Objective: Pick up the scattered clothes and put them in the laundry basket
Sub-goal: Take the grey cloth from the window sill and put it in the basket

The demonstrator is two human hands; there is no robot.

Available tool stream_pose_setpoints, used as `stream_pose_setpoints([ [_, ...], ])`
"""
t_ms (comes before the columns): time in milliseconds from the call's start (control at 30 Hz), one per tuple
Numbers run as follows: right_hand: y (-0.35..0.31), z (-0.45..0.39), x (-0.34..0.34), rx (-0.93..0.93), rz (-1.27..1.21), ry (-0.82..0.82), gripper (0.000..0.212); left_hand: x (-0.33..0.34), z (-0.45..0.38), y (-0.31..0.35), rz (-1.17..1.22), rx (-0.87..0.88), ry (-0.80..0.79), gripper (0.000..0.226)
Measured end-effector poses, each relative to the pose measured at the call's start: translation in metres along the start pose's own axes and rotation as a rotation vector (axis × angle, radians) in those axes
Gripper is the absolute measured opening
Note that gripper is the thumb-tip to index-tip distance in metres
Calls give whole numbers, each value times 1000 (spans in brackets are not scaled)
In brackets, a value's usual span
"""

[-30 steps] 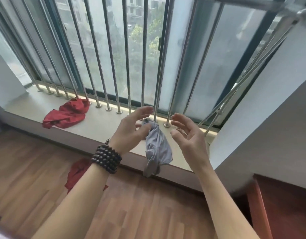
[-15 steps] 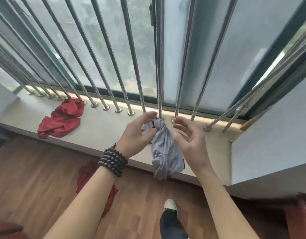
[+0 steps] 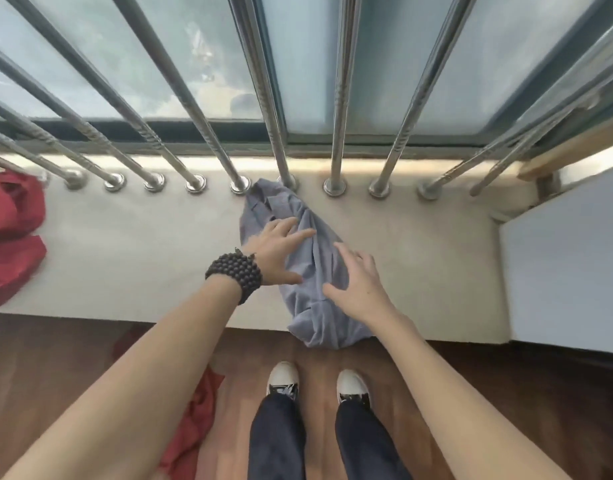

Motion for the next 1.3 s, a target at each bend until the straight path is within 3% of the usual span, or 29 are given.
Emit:
stream_pose_setpoints([
  [200, 57, -85, 102, 184, 189, -151, 117, 64, -101, -66, -126, -76, -131, 125],
  [333, 63, -106, 148, 233, 367, -65, 103, 99, -127, -93, -171, -71, -231, 121],
  [433, 59, -106, 159, 224, 376, 95, 79, 120, -126, -96, -185, -81, -179, 103],
  [500, 59, -106, 161, 179, 233, 170, 70, 124, -122, -98, -141, -43, -77, 79],
  [600, 51, -101, 149, 230, -54, 218, 61, 116, -111, -106, 84, 50, 43, 38],
  [700, 46, -87, 129, 229, -148, 224, 58, 114, -88, -106, 336, -24, 21, 23],
  [867, 30, -48, 73, 162, -319, 338, 56, 83, -50, -55, 728, -36, 189, 15],
  [967, 6, -16, 23, 92, -432, 464, 62, 30, -33, -5, 926, 65, 294, 36],
  [1033, -13, 18, -13, 59, -459, 520, 63, -10, -16, 35, 1043, 143, 236, 61],
  [1100, -30, 62, -53, 50, -543, 575, 56, -53, -1, 80, 1171, 160, 116, 71],
  [1200, -54, 121, -102, 5, -622, 651, 43, -100, 19, 138, 1190, 217, -21, 59],
  [1300, -76, 182, -142, -30, -644, 733, 32, -134, 53, 201, 1044, 375, 49, 58],
])
Point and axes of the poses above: each hand's wrist, its own z-axis away from the middle knuckle, its own x-axis out of the palm, y = z × x, the point moved 1 cm from there along -z, towards the middle knuckle, and after that the axes turned 7 degrees about z, right-handed, at the moved point
